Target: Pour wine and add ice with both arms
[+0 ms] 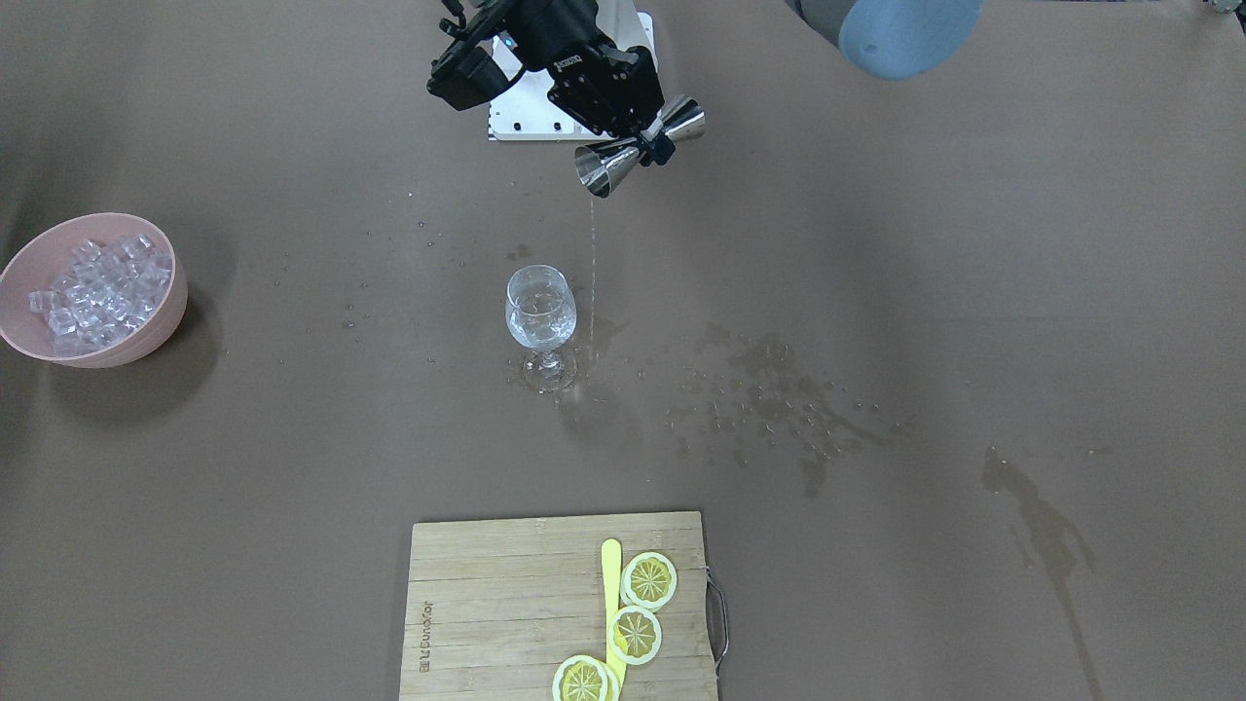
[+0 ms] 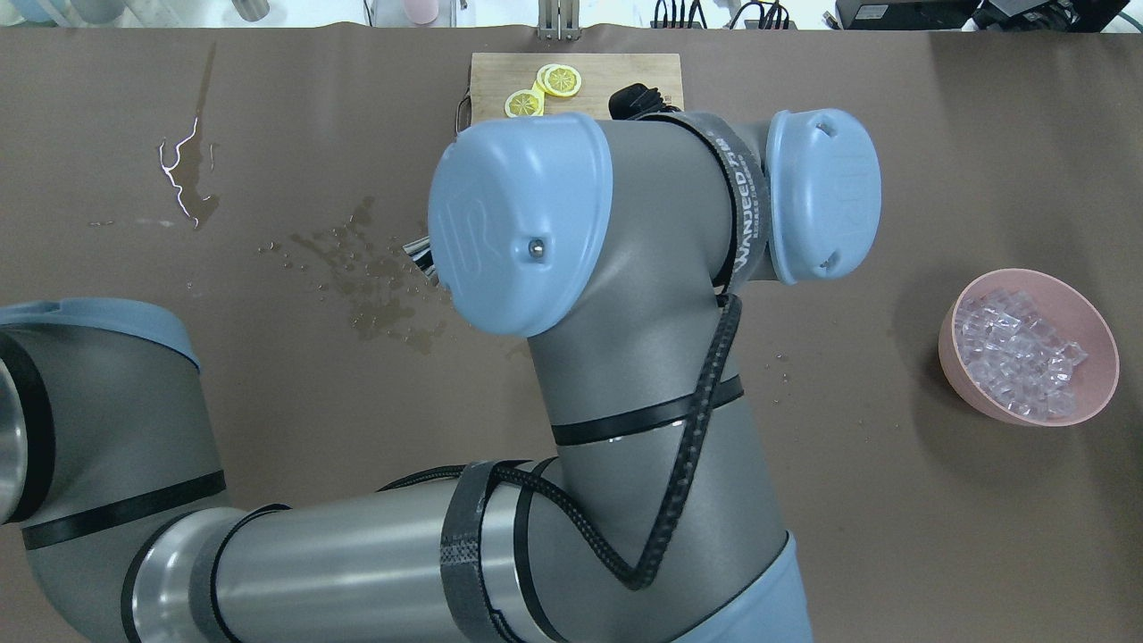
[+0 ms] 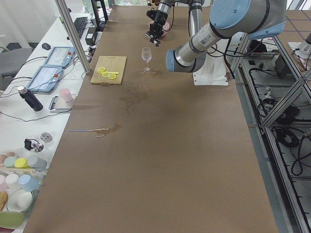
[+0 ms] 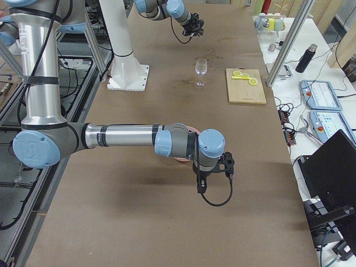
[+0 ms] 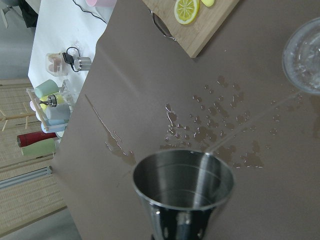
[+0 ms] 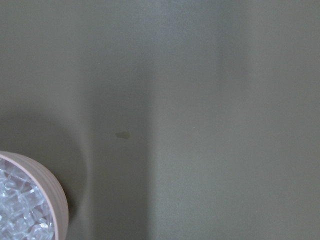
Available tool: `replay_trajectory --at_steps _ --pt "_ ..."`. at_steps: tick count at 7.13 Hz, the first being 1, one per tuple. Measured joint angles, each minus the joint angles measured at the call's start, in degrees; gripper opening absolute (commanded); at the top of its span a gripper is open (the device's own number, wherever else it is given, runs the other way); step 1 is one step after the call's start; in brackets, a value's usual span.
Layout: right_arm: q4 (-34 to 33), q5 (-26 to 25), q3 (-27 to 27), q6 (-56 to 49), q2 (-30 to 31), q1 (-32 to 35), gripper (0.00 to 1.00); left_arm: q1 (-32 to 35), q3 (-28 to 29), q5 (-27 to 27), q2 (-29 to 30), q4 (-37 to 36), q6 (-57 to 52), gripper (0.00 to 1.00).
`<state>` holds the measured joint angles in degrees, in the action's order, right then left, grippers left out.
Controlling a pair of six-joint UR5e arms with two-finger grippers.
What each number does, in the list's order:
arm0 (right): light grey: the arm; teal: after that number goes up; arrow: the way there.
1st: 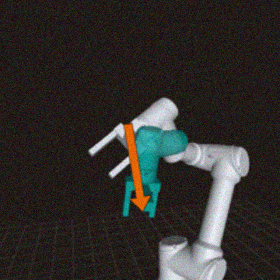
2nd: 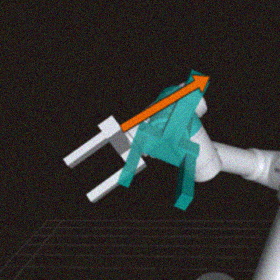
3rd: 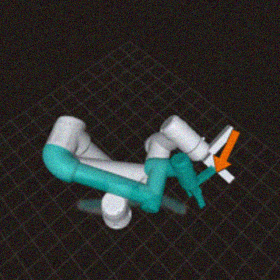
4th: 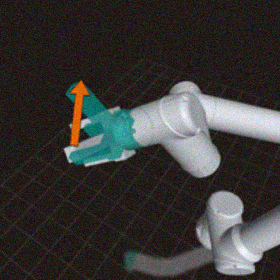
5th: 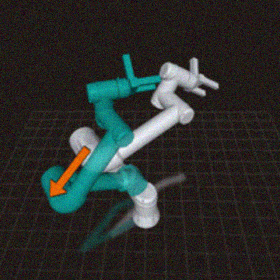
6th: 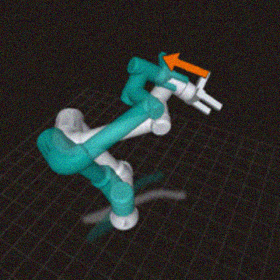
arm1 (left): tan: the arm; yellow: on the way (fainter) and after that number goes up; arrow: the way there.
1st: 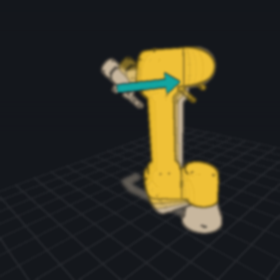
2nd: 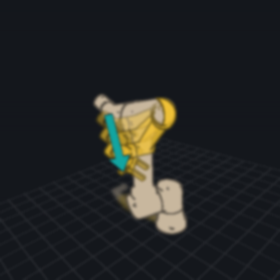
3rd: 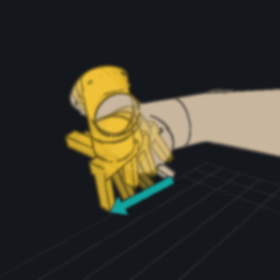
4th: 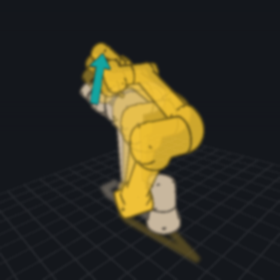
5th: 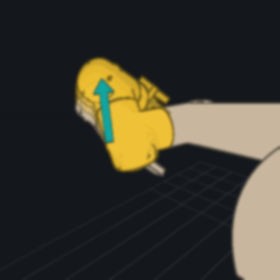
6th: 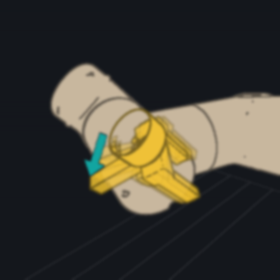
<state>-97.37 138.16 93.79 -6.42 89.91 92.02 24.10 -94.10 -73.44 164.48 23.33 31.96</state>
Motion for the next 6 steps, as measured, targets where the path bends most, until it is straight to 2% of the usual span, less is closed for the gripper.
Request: replay_trajectory --at_steps 1,3,6 --pt "0.04 0.21 0.14 0.0 -0.02 0.0 1.0 0.13 -1.75 -0.29 -0.98 1.38 1.03 0.0" --pt "0.07 0.43 0.45 0.0 -0.2 0.0 1.0 0.57 -11.01 -1.09 -7.88 10.05 5.14 0.0" --pt "0.07 0.29 1.14 0.08 -0.49 0.0 1.0 2.74 -19.69 -1.92 -14.05 22.02 11.61 0.0"
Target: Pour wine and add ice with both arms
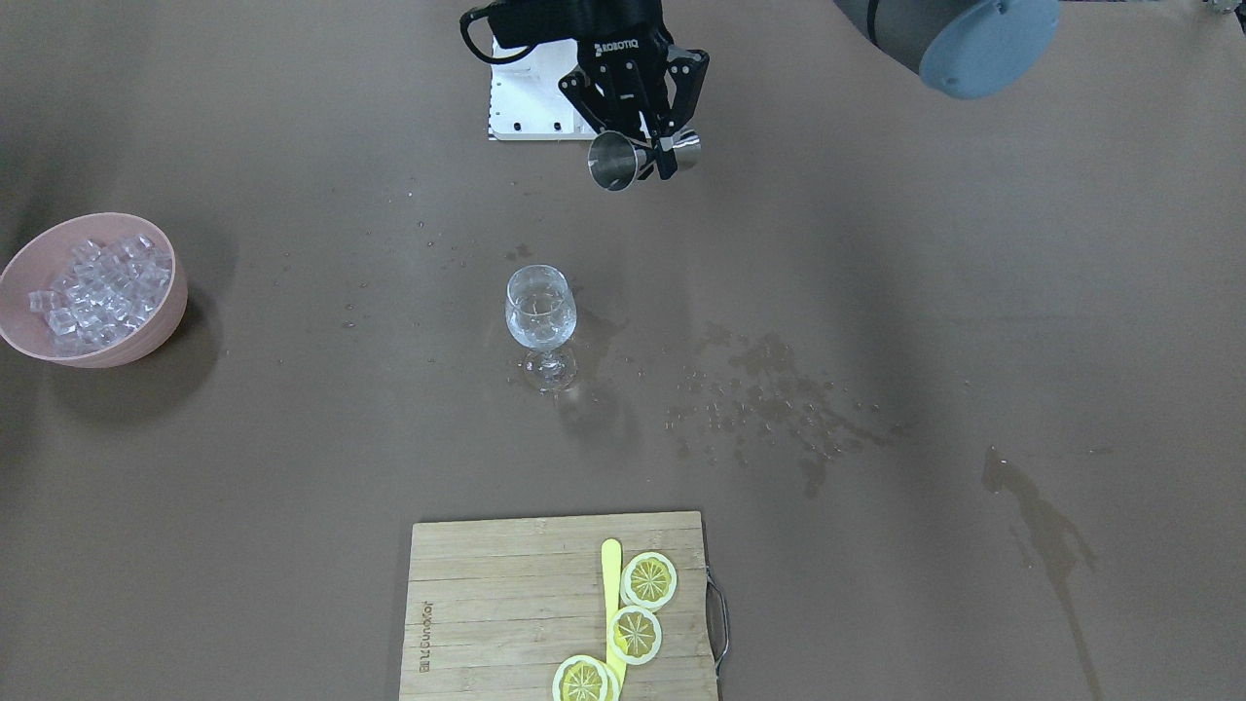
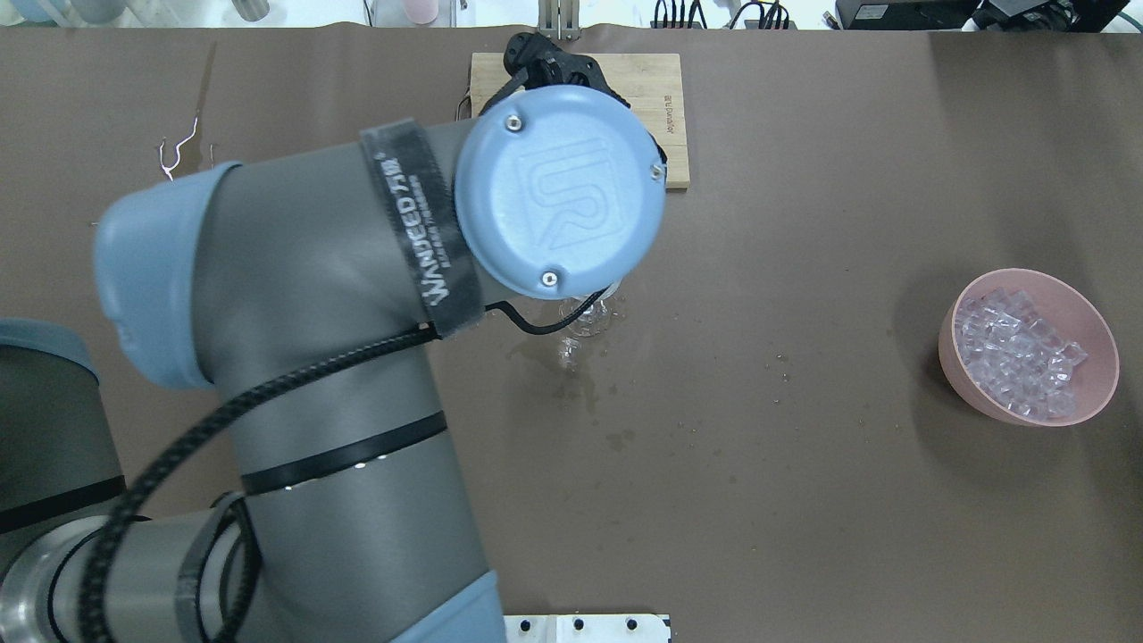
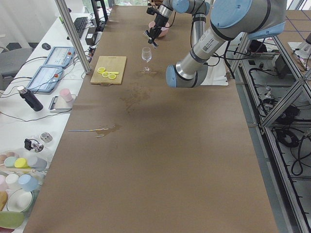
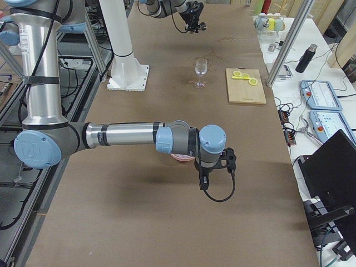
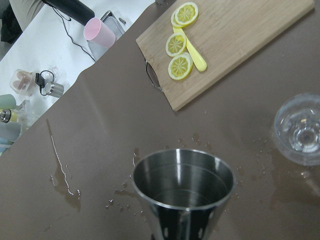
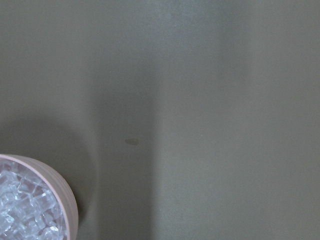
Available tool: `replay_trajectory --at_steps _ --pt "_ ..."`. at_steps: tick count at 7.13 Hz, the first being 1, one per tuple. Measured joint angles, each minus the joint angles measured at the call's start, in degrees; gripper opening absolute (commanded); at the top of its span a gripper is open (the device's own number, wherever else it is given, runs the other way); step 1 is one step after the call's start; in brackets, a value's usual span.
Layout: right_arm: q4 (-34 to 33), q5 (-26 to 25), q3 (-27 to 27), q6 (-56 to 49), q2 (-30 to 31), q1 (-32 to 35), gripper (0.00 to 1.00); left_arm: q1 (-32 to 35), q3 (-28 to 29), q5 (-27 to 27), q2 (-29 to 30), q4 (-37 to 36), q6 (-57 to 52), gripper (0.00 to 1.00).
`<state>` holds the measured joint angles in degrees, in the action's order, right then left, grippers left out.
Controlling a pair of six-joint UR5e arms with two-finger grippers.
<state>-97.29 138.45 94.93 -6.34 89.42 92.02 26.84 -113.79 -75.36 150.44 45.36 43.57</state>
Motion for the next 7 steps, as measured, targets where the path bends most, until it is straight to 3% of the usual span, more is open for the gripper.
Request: replay_trajectory --at_steps 3,7 --pt "-0.02 -0.26 1.15 0.09 -0.06 0.0 1.0 3.19 -7.76 0.11 -13.92 17.63 8.28 0.0" --pt "-0.08 -0.5 2.79 0.5 0.01 0.0 1.0 5.56 -13.11 2.15 -30.1 27.72 18.99 0.0"
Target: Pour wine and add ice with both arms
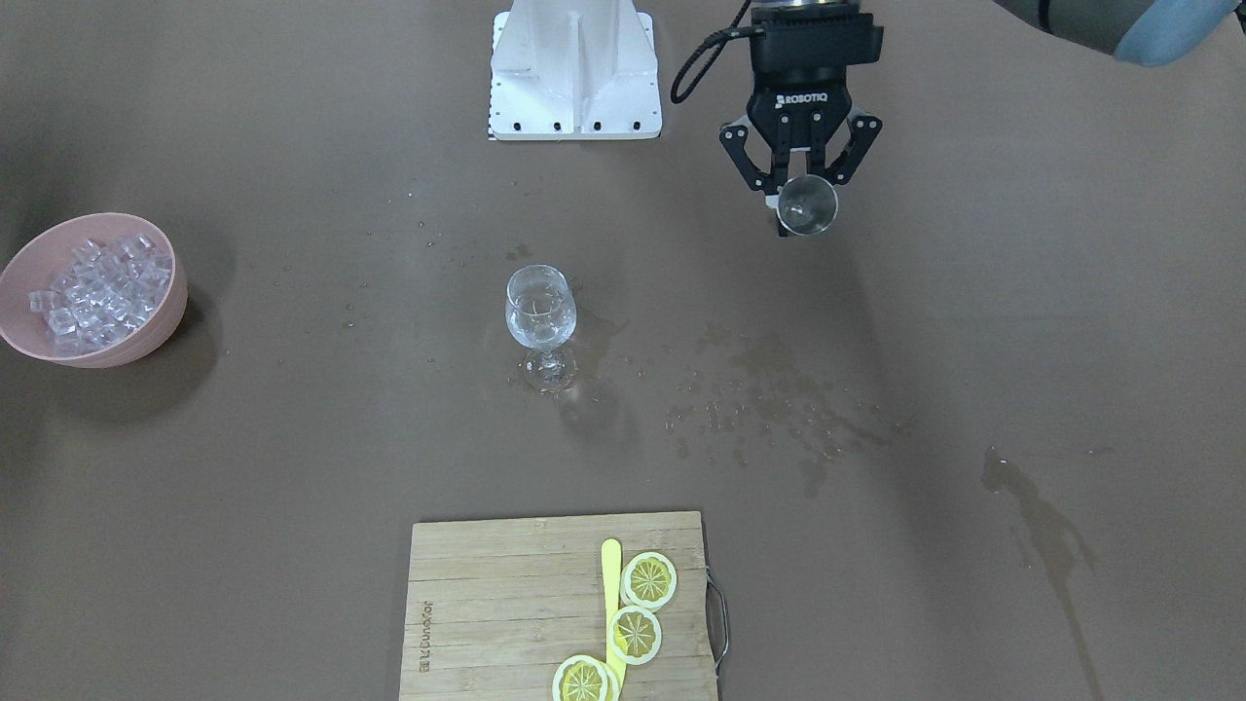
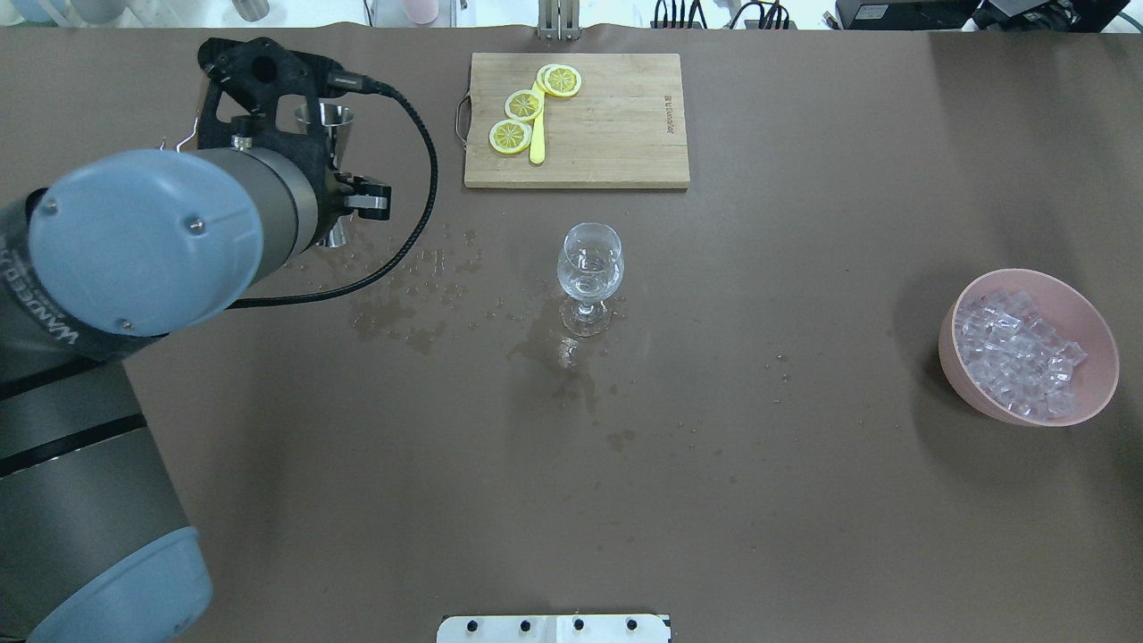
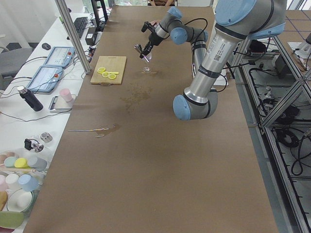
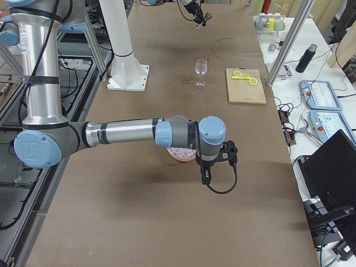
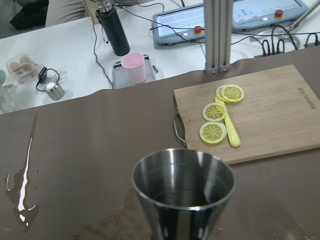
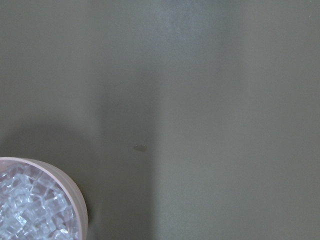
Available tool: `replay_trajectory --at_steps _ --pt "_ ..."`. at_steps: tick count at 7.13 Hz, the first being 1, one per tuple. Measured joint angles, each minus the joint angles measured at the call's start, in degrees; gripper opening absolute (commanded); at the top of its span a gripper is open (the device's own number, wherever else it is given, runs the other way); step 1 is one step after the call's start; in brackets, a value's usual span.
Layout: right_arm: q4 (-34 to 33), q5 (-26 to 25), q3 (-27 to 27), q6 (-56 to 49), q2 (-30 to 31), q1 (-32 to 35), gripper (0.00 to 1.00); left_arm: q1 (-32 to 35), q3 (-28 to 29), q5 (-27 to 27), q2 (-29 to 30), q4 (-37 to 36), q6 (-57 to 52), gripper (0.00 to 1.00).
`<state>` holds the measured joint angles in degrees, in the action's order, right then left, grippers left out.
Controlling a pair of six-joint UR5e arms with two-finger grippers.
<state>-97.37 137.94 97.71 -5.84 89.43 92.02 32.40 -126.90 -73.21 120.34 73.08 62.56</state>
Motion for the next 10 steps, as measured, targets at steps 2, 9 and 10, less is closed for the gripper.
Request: replay_trajectory --at_steps 2,9,10 --pt "0.04 0.02 0.33 0.03 -0.01 -0.09 1.0 0.1 -0.32 3.88 -9.81 10.18 7.34 0.0" --pt "-0.01 0.0 1.51 0.56 0.04 -1.01 1.0 -10.31 13.06 30.44 -22.25 22.31 36.99 0.0" --pt "-0.01 0.02 1.51 0.56 0.04 -1.09 1.0 -12.17 14.75 32.39 -22.28 21.29 39.04 0.0"
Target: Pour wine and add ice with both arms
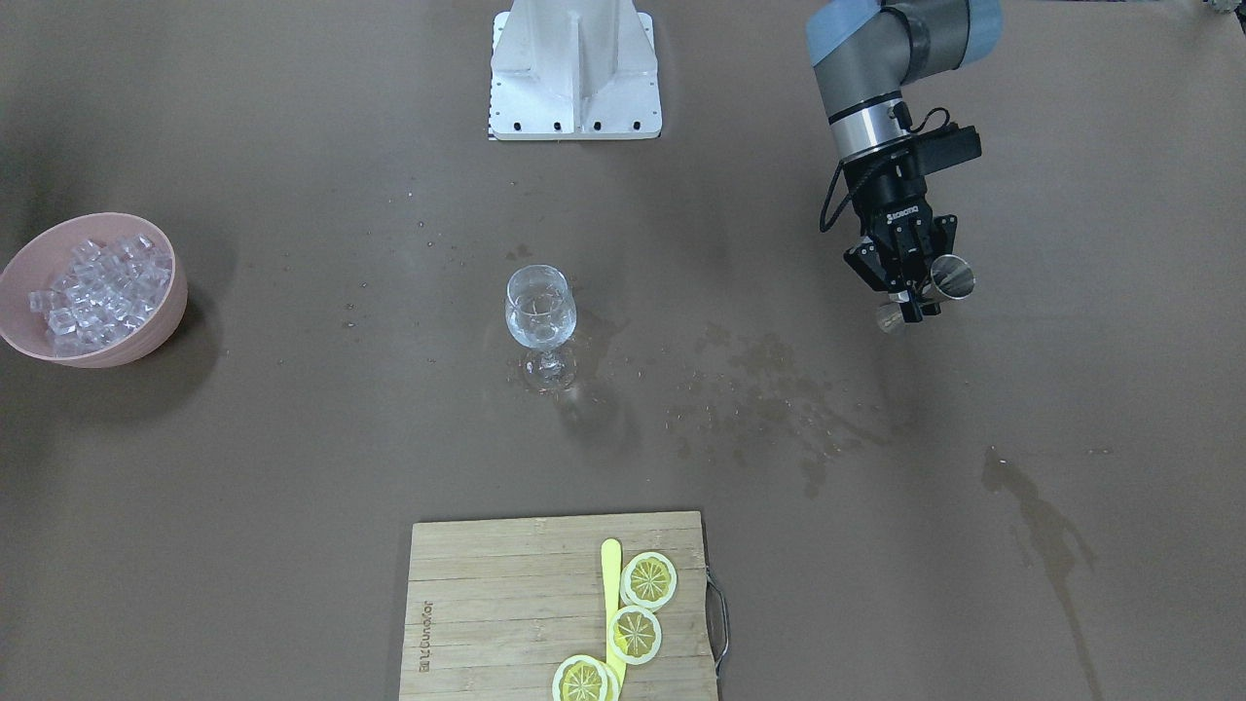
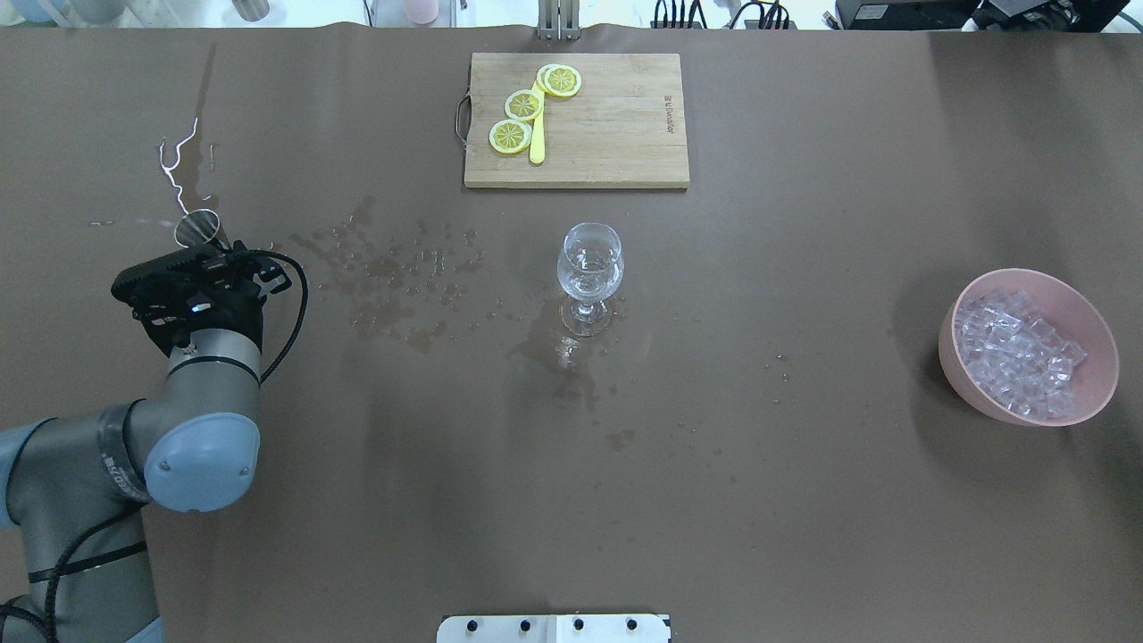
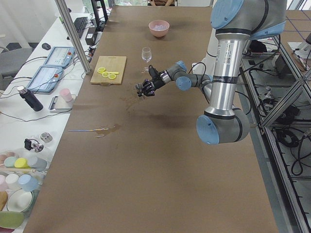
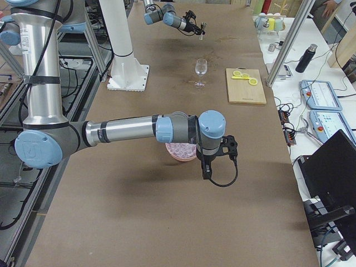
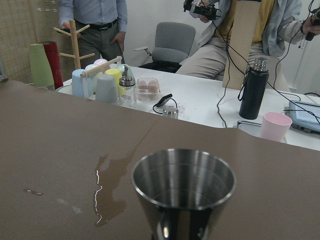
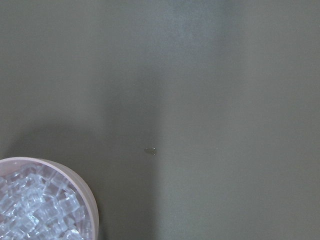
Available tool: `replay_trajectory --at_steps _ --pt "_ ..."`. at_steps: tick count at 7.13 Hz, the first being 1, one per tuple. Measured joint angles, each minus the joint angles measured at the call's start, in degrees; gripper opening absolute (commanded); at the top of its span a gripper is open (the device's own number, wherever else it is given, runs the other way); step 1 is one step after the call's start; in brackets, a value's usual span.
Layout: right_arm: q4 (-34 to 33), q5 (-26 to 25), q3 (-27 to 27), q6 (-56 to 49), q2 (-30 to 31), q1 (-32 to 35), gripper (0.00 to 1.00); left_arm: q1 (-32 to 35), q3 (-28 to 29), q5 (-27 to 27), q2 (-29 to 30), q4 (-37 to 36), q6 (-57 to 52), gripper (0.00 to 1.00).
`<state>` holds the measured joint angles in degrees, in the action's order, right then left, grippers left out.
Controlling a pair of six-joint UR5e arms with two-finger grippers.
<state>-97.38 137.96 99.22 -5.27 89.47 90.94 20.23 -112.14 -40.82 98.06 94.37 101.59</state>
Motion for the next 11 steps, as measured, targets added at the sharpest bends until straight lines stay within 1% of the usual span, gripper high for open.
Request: replay_trajectory --at_steps 3,7,8,9,10,11 --pt "0.0 0.02 0.01 0.0 0.01 -0.2 1.0 -3.96 2.07 3.16 0.73 -7.01 7.22 0.0" --pt "0.0 0.02 0.01 0.0 0.0 -0.38 1.0 -5.8 6.28 4.48 3.64 -8.82 12.17 0.0" --pt "0.0 0.02 0.0 0.0 0.0 -0.43 1.0 -5.86 6.95 4.51 4.07 -8.84 12.55 0.05" --pt "0.0 0.02 0.01 0.0 0.0 -0.49 1.0 -5.89 7.33 4.54 4.19 -8.85 12.69 0.35" --pt "0.0 0.02 0.0 0.0 0.0 -0.57 1.0 -5.89 7.48 4.58 4.25 -8.87 12.73 0.52" --pt "0.0 0.02 -0.04 0.0 0.0 -0.62 1.0 -5.86 7.68 4.62 4.34 -8.96 12.77 0.54"
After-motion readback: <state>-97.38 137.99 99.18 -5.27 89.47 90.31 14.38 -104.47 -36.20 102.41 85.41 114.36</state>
